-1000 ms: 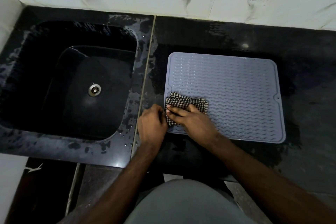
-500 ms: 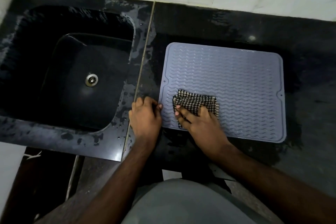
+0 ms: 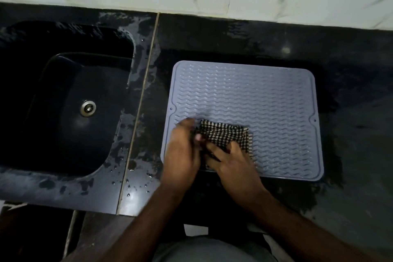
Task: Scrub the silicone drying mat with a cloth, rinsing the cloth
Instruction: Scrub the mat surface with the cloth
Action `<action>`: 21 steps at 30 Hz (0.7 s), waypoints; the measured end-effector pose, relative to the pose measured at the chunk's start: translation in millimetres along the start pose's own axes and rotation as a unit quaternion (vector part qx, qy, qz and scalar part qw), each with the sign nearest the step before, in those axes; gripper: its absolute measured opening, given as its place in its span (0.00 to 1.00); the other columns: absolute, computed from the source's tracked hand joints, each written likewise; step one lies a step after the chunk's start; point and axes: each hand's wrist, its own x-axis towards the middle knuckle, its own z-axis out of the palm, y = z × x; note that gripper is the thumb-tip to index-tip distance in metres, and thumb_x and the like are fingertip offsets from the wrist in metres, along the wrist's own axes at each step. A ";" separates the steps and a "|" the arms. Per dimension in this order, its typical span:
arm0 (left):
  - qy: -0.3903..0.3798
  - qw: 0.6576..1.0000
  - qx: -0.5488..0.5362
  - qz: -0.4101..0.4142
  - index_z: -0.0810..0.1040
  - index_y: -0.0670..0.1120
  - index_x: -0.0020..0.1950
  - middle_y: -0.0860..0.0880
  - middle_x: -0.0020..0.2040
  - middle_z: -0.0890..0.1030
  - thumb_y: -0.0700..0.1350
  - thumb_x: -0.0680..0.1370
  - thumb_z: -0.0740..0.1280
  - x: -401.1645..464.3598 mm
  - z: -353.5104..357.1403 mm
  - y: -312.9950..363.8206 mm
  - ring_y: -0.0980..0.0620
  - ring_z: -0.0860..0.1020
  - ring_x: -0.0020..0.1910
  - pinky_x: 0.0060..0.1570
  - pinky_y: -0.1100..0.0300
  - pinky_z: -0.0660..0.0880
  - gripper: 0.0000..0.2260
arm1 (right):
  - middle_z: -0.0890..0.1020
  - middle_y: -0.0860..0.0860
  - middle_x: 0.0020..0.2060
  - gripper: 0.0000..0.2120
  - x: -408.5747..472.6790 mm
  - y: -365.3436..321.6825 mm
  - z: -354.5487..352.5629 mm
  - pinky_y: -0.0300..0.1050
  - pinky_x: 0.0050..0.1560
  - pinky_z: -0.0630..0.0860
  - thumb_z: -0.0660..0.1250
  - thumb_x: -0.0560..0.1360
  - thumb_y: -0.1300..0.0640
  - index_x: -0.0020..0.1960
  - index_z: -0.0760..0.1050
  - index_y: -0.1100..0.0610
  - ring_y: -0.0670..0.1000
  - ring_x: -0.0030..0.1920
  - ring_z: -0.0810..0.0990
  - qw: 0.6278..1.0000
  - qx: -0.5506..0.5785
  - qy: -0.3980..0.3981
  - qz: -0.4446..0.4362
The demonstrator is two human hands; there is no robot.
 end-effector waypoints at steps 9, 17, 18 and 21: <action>-0.009 0.994 -0.087 0.072 0.53 0.46 0.82 0.44 0.82 0.57 0.56 0.85 0.53 -4.7 46.9 -4.0 0.42 0.54 0.82 0.78 0.36 0.54 0.28 | 0.78 0.36 0.59 0.10 -6.9 17.8 -24.6 0.47 0.42 0.75 0.64 0.75 0.51 0.51 0.84 0.45 0.55 0.50 0.74 0.999 -0.005 -0.020 0.037; -0.114 0.934 0.320 0.109 0.50 0.56 0.83 0.52 0.84 0.48 0.69 0.81 0.47 -0.1 64.8 -3.1 0.46 0.47 0.83 0.78 0.37 0.50 0.33 | 0.69 0.36 0.72 0.19 -37.3 64.4 -39.1 0.50 0.51 0.75 0.56 0.82 0.54 0.69 0.73 0.39 0.57 0.56 0.71 0.991 0.062 -0.090 0.073; -0.110 0.930 0.334 0.106 0.48 0.55 0.83 0.51 0.84 0.48 0.71 0.80 0.49 -0.5 67.5 -4.2 0.46 0.47 0.83 0.78 0.37 0.50 0.36 | 0.70 0.35 0.71 0.18 -41.0 70.0 -39.7 0.49 0.50 0.76 0.61 0.81 0.53 0.68 0.74 0.37 0.57 0.55 0.72 0.991 0.065 -0.080 0.087; -0.102 0.919 0.369 0.094 0.48 0.56 0.83 0.51 0.84 0.47 0.73 0.78 0.51 -0.1 72.4 -3.0 0.45 0.47 0.83 0.77 0.36 0.51 0.39 | 0.74 0.38 0.62 0.19 -55.6 87.7 -40.5 0.47 0.46 0.80 0.72 0.74 0.50 0.63 0.78 0.34 0.55 0.52 0.75 0.982 0.088 -0.036 0.162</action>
